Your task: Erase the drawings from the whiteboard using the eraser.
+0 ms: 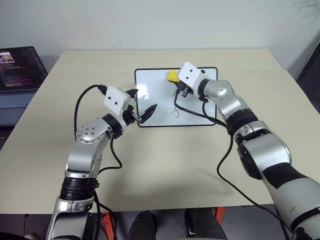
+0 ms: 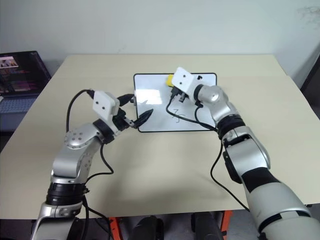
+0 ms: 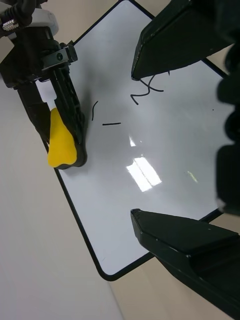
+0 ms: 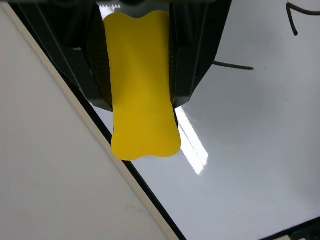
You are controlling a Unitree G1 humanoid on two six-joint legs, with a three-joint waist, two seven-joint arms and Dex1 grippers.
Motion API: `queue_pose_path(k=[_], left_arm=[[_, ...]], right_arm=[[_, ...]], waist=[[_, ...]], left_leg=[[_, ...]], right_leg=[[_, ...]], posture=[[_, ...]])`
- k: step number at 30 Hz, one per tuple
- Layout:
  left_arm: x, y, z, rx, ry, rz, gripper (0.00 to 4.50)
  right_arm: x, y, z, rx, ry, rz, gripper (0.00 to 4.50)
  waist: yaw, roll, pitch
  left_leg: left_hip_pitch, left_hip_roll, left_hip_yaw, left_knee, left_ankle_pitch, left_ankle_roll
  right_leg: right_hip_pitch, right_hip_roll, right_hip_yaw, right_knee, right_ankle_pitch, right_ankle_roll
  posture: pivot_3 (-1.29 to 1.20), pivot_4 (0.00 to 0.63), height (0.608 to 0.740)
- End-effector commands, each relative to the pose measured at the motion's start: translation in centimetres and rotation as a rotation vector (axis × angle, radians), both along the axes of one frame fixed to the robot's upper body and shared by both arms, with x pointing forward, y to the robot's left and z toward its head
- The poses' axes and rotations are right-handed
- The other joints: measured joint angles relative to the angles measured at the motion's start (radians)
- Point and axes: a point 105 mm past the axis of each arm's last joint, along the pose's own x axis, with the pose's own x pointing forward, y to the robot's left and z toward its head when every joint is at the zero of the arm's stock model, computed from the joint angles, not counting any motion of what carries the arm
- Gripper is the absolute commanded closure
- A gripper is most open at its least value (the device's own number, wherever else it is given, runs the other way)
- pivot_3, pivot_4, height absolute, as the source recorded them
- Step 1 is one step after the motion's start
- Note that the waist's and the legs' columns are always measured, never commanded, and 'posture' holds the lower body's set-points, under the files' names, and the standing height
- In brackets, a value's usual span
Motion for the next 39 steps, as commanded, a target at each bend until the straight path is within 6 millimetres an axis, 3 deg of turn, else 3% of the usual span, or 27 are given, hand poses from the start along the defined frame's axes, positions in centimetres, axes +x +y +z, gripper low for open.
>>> queue_pose_path(k=[1,12,22,28,33,39], left_arm=[[-0.5,-0.8,1.6,-0.002,-0.055,-0.037,0.00],[-0.6,-0.8,1.6,0.006,-0.050,-0.042,0.00],[-0.4,-0.9,1.7,0.007,-0.054,-0.045,0.00],[-0.4,-1.1,1.7,0.007,-0.054,-0.053,0.00],[-0.3,-1.2,1.7,0.009,-0.054,-0.059,0.00],[-0.3,-1.4,1.7,0.008,-0.056,-0.064,0.00]], right_arm=[[0.1,-0.2,1.5,0.023,-0.042,-0.005,3.31],[0.3,-2.3,0.1,-0.006,-0.012,-0.038,3.31],[0.4,-6.5,-1.3,-0.045,0.023,-0.110,3.31],[0.3,-7.6,-1.2,-0.040,0.030,-0.121,3.31],[-0.2,-7.1,-0.1,0.004,0.023,-0.094,3.31],[-1.2,-4.5,2.1,0.090,0.012,-0.029,3.31]], waist=[[0.000,0.000,0.000],[0.002,0.000,0.000],[0.021,0.000,0.000],[0.027,0.000,0.000],[0.026,0.000,0.000],[0.026,0.000,0.000]], left_leg=[[0.000,0.000,0.000,0.000,0.000,0.000],[0.000,0.000,0.000,0.000,0.000,0.000],[0.004,-0.001,-0.002,0.002,-0.001,0.002],[0.004,-0.001,-0.002,0.003,-0.001,0.002],[0.004,-0.001,-0.002,0.003,-0.001,0.002],[0.004,-0.001,-0.003,0.003,-0.001,0.002]], right_leg=[[0.000,0.000,0.000,0.000,0.000,0.000],[0.001,0.000,0.000,0.000,0.000,0.000],[0.005,0.000,-0.001,0.000,0.001,0.001],[0.007,0.000,-0.001,0.000,0.002,0.002],[0.007,0.000,-0.001,-0.001,0.002,0.002],[0.006,0.000,-0.001,-0.001,0.002,0.002]], posture=[[0.00,0.150,0.740],[0.00,0.150,0.740],[0.00,0.150,0.740],[0.00,0.150,0.740],[0.00,0.150,0.740],[0.00,0.150,0.740]])
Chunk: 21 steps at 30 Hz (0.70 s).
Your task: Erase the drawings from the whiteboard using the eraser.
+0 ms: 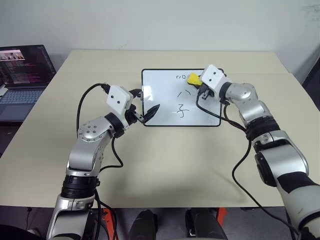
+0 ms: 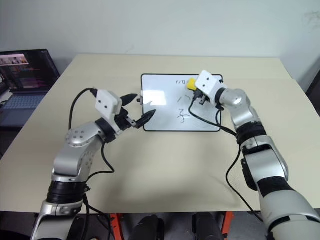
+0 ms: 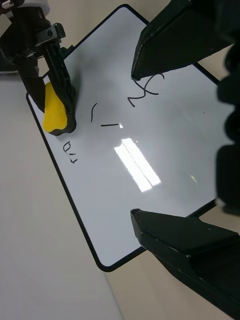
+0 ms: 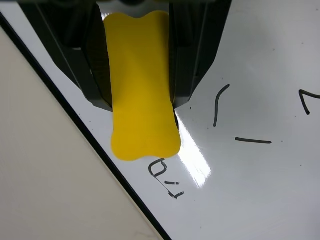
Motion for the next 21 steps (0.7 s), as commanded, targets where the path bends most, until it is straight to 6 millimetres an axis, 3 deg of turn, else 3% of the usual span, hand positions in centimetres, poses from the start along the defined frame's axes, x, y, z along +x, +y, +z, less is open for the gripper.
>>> queue_pose_path(k=[1,5,12,21], left_arm=[[-0.3,-0.7,1.5,-0.004,-0.060,-0.030,0.00],[-0.3,-0.7,1.6,0.000,-0.061,-0.033,0.00],[-0.3,-0.5,1.6,0.004,-0.062,-0.029,0.00],[-0.3,-0.2,1.5,0.005,-0.062,-0.017,0.00]], right_arm=[[-0.8,2.0,3.0,0.079,-0.053,0.055,3.31],[-1.5,4.9,4.2,0.124,-0.067,0.111,3.31],[-1.1,7.1,3.7,0.161,-0.038,0.123,3.31],[0.2,6.8,2.4,0.172,-0.002,0.073,3.31]], waist=[[-0.001,0.000,0.000],[-0.008,0.000,0.000],[-0.002,0.000,0.000],[-0.002,0.000,0.000]], left_leg=[[0.000,0.000,0.000,0.000,0.000,0.000],[-0.001,0.001,0.001,-0.001,0.000,0.000],[-0.001,0.000,0.001,-0.001,0.000,-0.001],[-0.002,0.000,0.001,-0.001,0.000,-0.001]], right_leg=[[0.000,0.000,0.000,0.000,0.000,0.000],[-0.002,0.000,0.000,0.000,0.000,0.000],[-0.002,0.000,0.000,-0.001,0.000,0.000],[-0.002,0.000,0.000,-0.001,0.000,0.000]], posture=[[0.00,0.150,0.740],[0.00,0.150,0.740],[0.00,0.150,0.740],[0.00,0.150,0.740]])
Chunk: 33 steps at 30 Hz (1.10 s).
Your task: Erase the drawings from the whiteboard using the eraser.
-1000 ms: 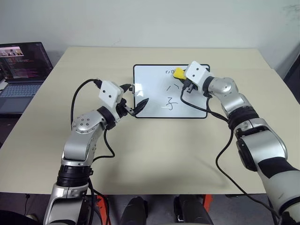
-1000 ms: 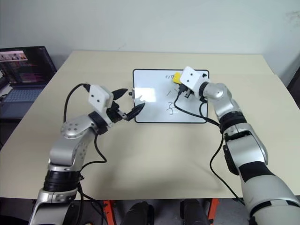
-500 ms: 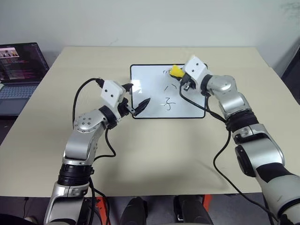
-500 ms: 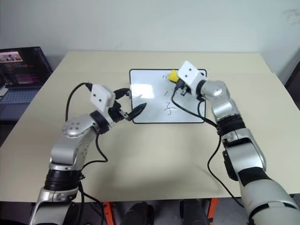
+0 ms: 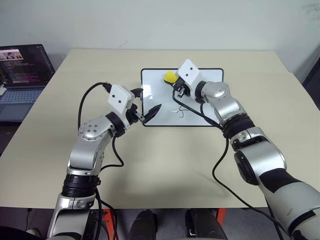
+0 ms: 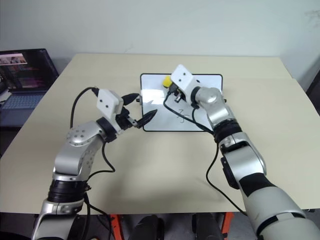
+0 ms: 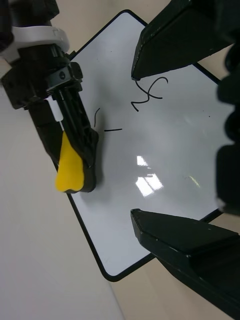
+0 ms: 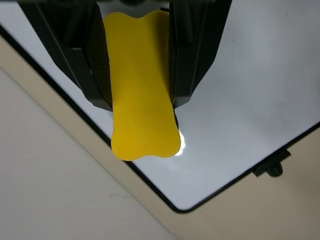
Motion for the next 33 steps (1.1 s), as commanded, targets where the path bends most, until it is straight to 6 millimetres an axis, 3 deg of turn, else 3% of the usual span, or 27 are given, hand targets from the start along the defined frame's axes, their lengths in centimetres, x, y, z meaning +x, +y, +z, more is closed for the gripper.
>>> queue_pose_path(k=[1,26,33], left_arm=[[-0.3,0.1,1.3,0.002,-0.057,0.004,0.00],[0.1,-0.3,1.2,-0.001,-0.057,-0.016,0.00],[0.1,-0.5,1.3,-0.002,-0.060,-0.020,0.00]], right_arm=[[0.4,-0.1,2.3,0.031,-0.071,-0.011,3.31],[1.5,-8.1,0.6,-0.053,-0.039,-0.174,3.31],[1.4,-9.3,0.5,-0.056,-0.035,-0.193,3.31]], waist=[[0.000,0.000,0.000],[0.002,0.000,0.000],[0.002,0.000,0.000]], left_leg=[[0.000,0.000,0.000,0.000,0.000,0.000],[0.001,0.000,0.000,0.001,0.000,0.001],[0.001,0.000,0.000,0.001,-0.001,0.001]], right_leg=[[0.000,0.000,0.000,0.000,0.000,0.000],[0.001,0.000,0.000,0.001,0.000,0.000],[0.002,0.000,0.000,0.001,0.000,0.000]], posture=[[0.00,0.150,0.740],[0.00,0.150,0.740],[0.00,0.150,0.740]])
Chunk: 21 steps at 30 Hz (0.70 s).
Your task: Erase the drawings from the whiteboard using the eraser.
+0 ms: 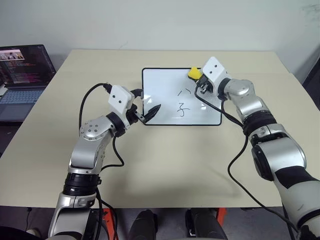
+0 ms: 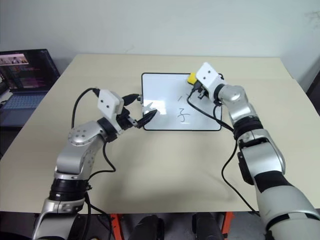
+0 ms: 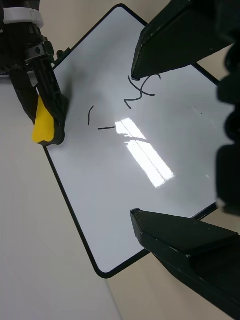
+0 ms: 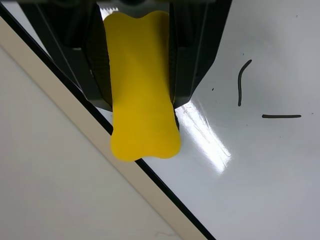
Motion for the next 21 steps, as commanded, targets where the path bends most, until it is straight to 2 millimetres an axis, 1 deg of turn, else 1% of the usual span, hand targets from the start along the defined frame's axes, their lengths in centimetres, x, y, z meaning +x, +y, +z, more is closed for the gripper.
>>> queue_pose_path(k=[1,7,12,16,21], left_arm=[[-0.3,-0.7,1.7,0.001,-0.066,-0.025,0.00],[-0.5,-0.9,1.6,0.001,-0.063,-0.032,0.00],[-0.8,-1.0,1.4,0.004,-0.055,-0.039,0.00],[-1.0,-1.2,1.5,0.000,-0.056,-0.047,0.00],[-1.2,-1.5,1.5,-0.010,-0.053,-0.050,0.00]], right_arm=[[0.1,-1.8,-0.1,0.020,0.020,-0.048,3.31],[-0.6,-0.8,0.4,0.093,0.036,-0.022,3.31],[-1.7,-0.2,0.4,0.175,0.073,-0.027,3.31],[-2.6,-0.5,-0.2,0.253,0.122,-0.071,3.31],[-3.3,-1.0,0.1,0.331,0.147,-0.131,3.31]], waist=[[0.000,0.000,0.000],[0.000,0.000,0.000],[0.000,0.000,0.000],[0.001,0.000,0.000],[0.001,0.000,0.000]], left_leg=[[0.000,0.000,0.000,0.000,0.000,0.000],[0.000,0.000,0.000,0.000,0.000,0.000],[0.000,0.000,0.000,0.000,0.000,0.000],[-0.001,0.000,0.000,0.000,0.000,0.000],[-0.001,0.000,-0.001,0.000,0.000,0.000]], right_leg=[[0.000,0.000,0.000,0.000,0.000,0.000],[0.000,0.000,0.000,0.000,0.000,0.000],[0.000,0.000,0.000,0.000,0.000,0.000],[0.000,0.000,0.000,-0.001,0.000,0.000],[0.000,0.000,0.000,0.000,0.000,0.000]], posture=[[0.00,0.150,0.740],[0.00,0.150,0.740],[0.00,0.150,0.740],[0.00,0.150,0.740],[0.00,0.150,0.740]])
